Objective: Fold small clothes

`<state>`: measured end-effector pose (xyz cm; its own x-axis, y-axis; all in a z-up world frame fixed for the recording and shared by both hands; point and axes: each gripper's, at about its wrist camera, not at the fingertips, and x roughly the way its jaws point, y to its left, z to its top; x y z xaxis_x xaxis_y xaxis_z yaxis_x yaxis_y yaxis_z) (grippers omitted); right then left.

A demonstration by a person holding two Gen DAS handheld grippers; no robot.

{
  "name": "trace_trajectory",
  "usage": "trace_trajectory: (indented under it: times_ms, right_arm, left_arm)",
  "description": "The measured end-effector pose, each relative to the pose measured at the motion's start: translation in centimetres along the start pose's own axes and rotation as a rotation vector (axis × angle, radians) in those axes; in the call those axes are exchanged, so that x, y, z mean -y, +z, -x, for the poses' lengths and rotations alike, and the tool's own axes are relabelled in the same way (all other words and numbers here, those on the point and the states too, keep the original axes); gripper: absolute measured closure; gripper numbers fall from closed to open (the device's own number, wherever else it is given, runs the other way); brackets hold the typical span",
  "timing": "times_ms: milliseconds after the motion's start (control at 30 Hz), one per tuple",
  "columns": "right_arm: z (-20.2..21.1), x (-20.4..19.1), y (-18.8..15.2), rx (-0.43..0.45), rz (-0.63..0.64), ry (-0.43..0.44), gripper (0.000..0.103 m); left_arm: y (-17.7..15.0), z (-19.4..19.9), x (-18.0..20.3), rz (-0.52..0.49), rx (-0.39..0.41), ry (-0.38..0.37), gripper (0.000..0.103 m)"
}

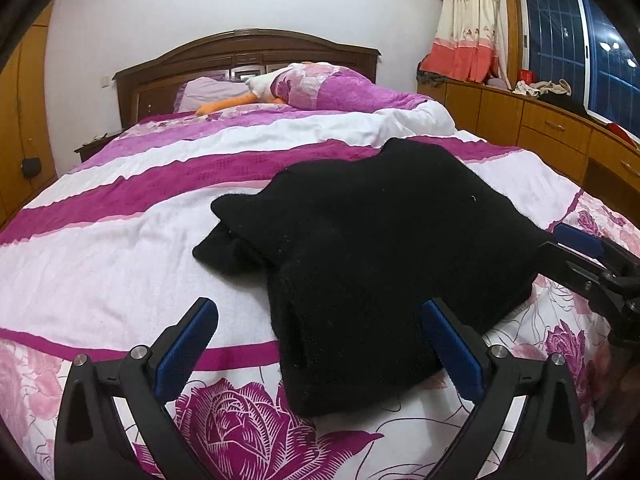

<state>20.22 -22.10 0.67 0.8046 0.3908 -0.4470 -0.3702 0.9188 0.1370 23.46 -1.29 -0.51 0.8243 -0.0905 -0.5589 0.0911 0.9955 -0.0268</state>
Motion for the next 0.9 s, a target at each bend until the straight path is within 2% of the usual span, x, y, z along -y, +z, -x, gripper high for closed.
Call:
trace_trajectory:
  times_ms: [900]
  right_arm:
    - [-0.29,-0.22,-0.25,-0.018,0.005,-0.002,0.0]
  left_arm:
    - [-0.19,-0.19,0.38,-0.017,-0.003,0.007,0.013]
